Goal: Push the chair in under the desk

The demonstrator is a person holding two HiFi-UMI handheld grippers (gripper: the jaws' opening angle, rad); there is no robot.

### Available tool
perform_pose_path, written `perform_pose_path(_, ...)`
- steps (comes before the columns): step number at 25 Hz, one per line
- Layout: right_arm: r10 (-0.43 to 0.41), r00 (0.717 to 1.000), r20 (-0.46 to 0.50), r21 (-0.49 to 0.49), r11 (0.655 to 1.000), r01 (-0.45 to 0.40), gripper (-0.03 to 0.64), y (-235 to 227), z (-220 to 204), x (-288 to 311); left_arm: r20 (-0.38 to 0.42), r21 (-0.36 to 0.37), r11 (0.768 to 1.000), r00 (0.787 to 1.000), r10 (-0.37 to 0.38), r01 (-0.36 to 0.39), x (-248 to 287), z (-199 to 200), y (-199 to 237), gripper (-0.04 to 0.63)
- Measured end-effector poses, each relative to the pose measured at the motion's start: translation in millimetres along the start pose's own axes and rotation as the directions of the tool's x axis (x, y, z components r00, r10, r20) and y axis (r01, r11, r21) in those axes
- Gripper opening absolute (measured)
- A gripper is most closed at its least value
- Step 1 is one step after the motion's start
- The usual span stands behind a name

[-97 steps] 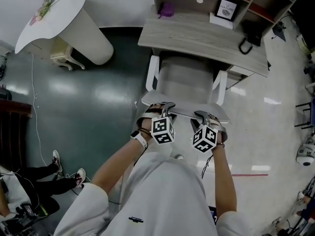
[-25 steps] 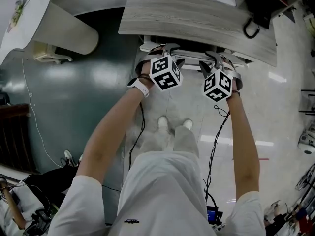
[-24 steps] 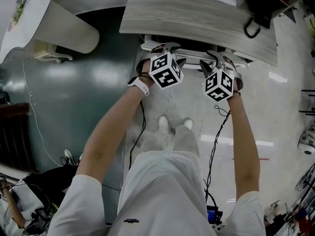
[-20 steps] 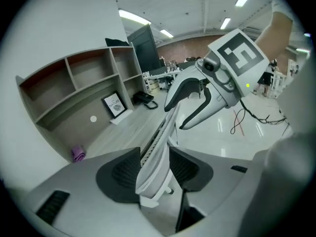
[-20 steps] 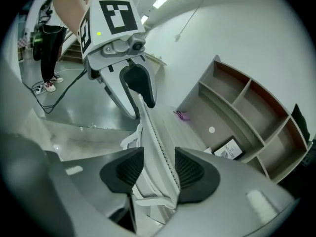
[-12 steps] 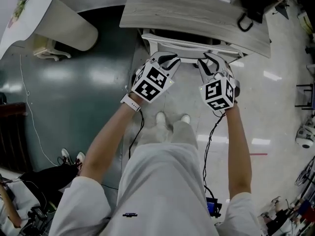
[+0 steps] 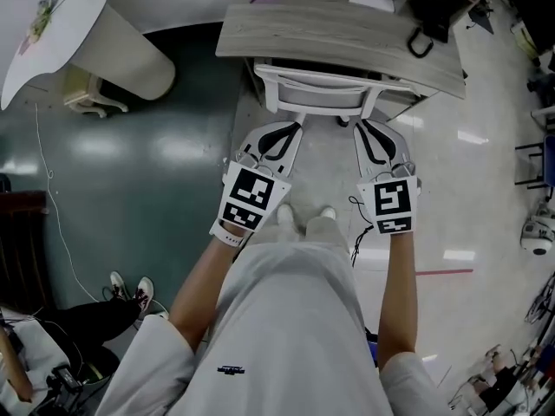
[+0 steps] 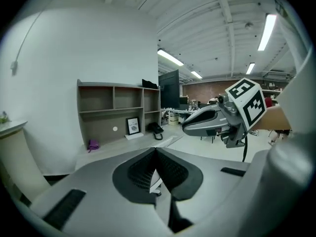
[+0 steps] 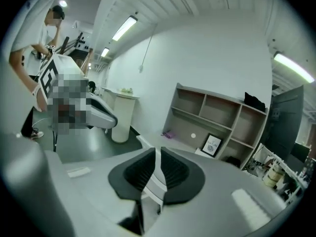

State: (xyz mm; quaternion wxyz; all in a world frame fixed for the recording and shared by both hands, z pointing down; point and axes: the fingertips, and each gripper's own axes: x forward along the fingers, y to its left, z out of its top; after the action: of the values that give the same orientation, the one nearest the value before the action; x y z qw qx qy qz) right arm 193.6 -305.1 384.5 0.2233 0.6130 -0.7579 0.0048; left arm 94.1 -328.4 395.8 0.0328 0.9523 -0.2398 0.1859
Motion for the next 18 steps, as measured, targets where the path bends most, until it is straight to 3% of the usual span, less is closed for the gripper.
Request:
perform_pose_path(10, -0.090, 0.990, 0.110, 0.139, 0.988, 0.074, 0.044, 35, 35, -65, 0.100, -0.086, 0.996, 0.994, 0.033, -0.024, -79, 13, -15, 0.006)
perform_pose_path(18, -0.096, 0.981, 0.168, 0.177, 0.982, 0.066, 0.037, 65, 47, -97, 0.141, -0.080, 0.997, 0.990, 0.030, -0.019, -115, 19, -26, 0.008)
